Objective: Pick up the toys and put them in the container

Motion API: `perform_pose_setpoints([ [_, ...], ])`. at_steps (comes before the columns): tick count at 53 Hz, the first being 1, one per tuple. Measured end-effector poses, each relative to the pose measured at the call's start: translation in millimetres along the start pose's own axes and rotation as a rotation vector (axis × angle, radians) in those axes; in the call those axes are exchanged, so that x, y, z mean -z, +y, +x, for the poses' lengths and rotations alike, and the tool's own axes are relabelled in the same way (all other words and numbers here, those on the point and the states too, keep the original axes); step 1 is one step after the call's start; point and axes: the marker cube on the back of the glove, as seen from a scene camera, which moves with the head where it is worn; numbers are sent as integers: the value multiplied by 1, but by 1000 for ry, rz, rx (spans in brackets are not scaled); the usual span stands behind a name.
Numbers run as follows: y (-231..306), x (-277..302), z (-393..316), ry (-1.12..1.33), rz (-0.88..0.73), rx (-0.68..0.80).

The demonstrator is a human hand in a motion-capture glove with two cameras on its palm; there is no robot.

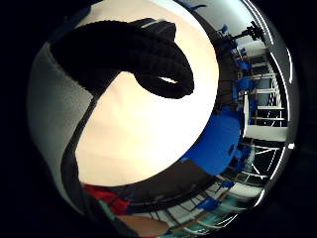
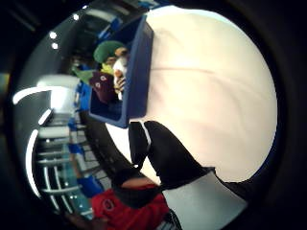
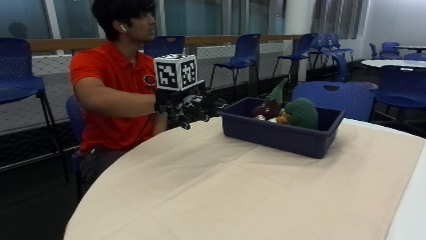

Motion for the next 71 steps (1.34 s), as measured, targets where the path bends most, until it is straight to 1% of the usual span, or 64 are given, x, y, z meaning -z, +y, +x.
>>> perform_pose_setpoints([
  [26, 29, 12, 16, -31, 39, -29],
  [45, 26, 5, 30, -7, 9, -90],
  [58, 24, -5, 30, -9, -31, -100],
  [71, 30, -2, 28, -14, -27, -94],
])
